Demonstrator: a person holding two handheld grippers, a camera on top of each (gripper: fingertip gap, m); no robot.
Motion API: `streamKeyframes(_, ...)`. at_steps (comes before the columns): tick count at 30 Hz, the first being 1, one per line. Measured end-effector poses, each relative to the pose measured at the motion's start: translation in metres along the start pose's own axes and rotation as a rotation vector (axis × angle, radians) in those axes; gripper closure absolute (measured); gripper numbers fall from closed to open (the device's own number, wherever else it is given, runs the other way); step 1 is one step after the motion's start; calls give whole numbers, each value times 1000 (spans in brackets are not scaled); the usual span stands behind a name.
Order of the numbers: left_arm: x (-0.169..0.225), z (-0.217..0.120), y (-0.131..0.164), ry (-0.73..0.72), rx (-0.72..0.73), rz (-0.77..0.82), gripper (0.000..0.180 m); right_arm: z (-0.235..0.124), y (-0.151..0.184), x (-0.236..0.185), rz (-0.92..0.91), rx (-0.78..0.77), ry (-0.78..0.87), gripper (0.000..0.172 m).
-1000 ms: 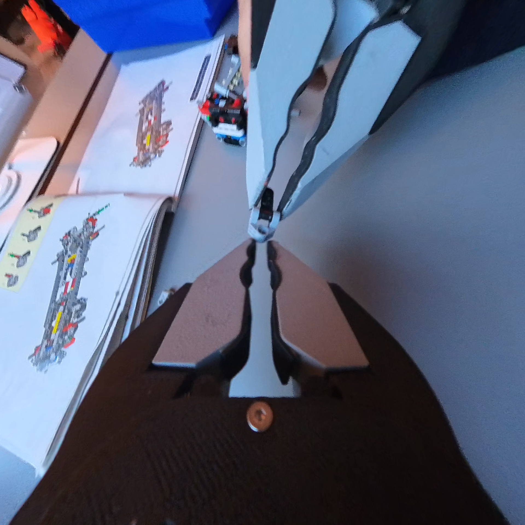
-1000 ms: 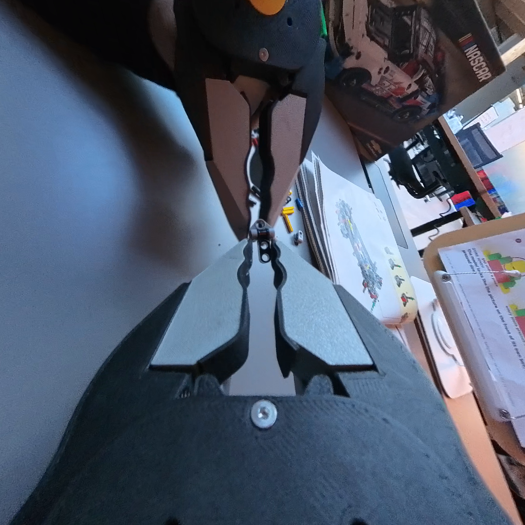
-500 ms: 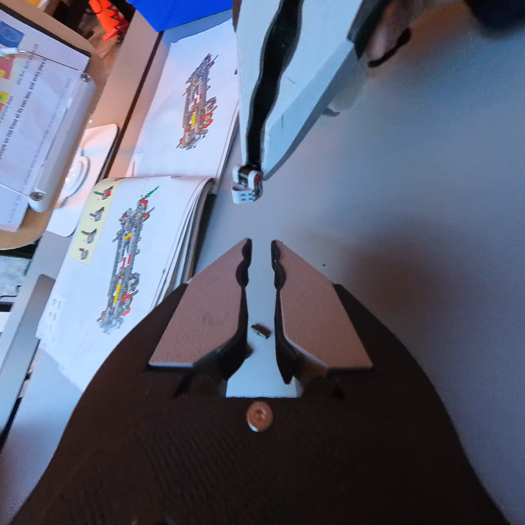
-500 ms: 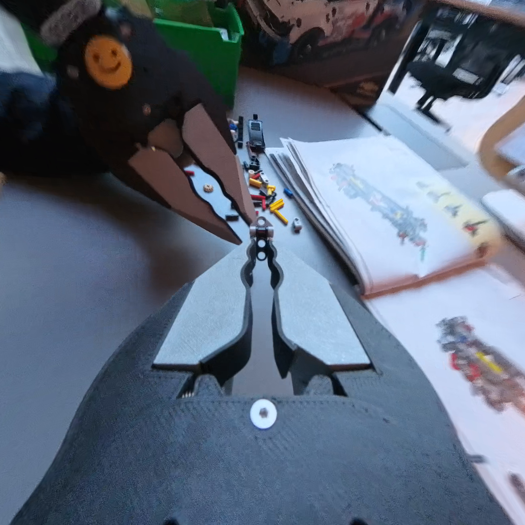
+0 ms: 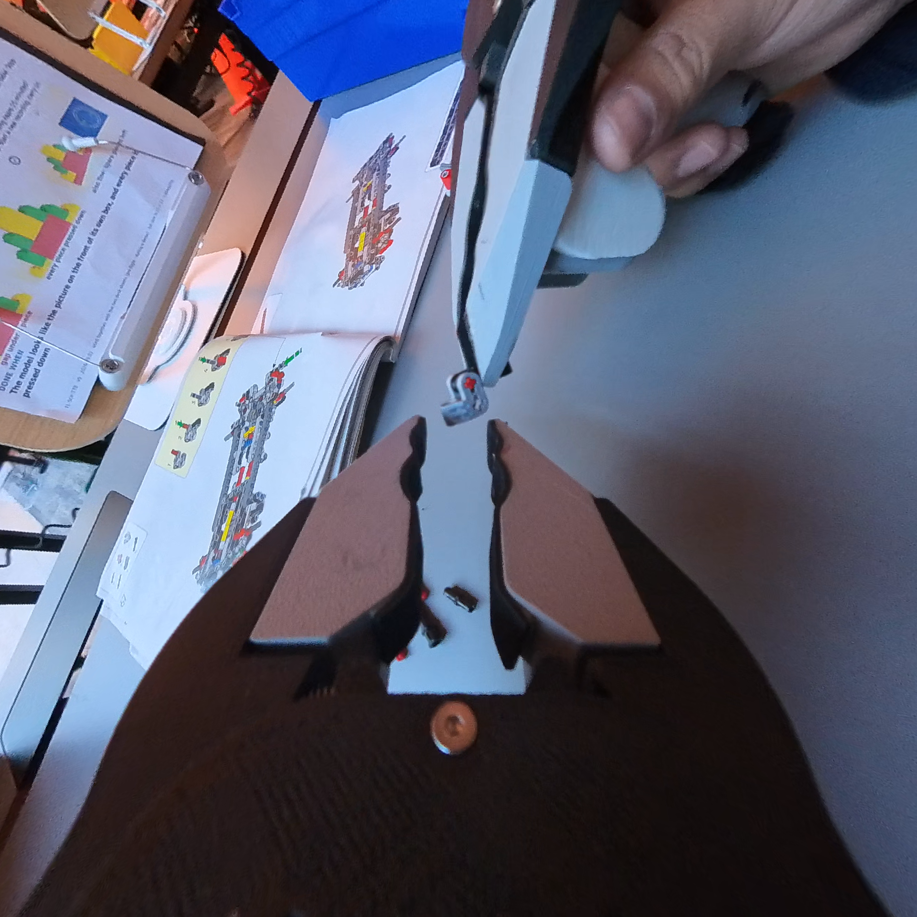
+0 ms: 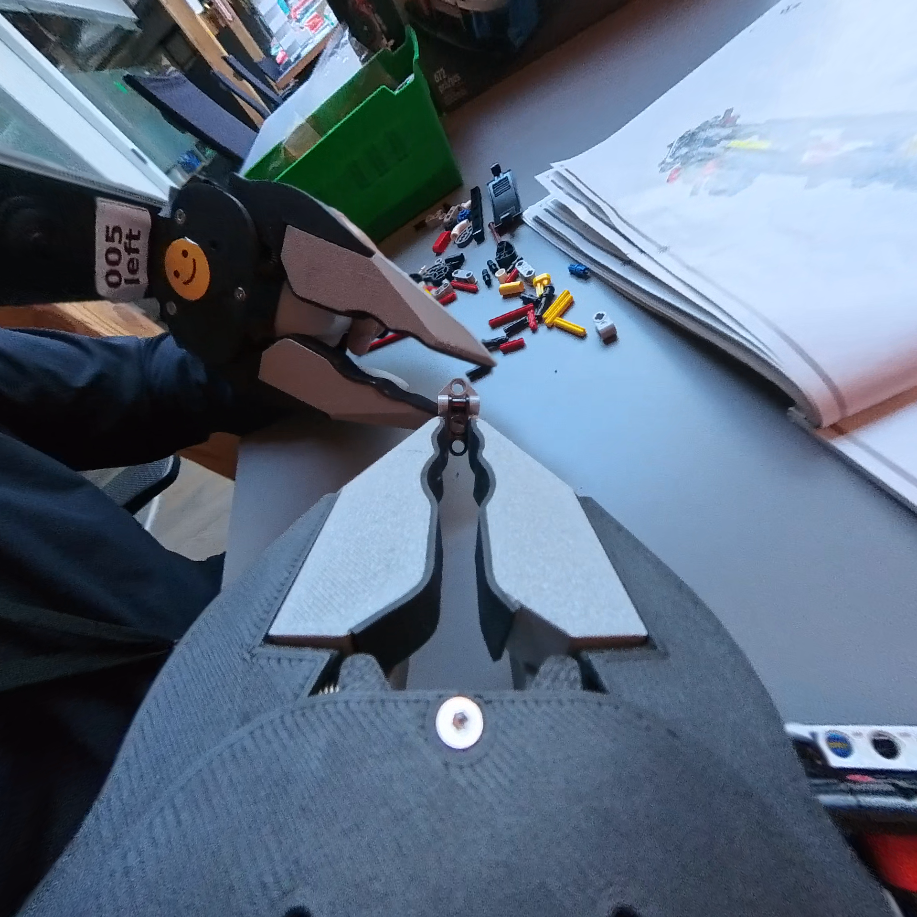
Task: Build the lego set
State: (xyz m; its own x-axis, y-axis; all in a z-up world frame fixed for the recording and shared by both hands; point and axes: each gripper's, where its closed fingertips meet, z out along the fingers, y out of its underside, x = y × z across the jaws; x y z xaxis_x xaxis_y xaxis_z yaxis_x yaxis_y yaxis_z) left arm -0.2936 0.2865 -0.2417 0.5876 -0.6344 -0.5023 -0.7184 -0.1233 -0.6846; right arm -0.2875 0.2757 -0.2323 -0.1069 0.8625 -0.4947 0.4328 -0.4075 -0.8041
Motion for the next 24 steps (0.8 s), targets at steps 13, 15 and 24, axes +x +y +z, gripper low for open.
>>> streamKeyframes(13,10,1,9,157,-20,-163,180,-1,3,-2,89,-11,-63,168)
streamKeyframes(15,13,3,11,195,-27,-214,180,1,7,-3,72,-39,-57,168)
streamKeyframes(24,14,7,18,169,-65,-146,166,3,15,6,156,-81,-25,168)
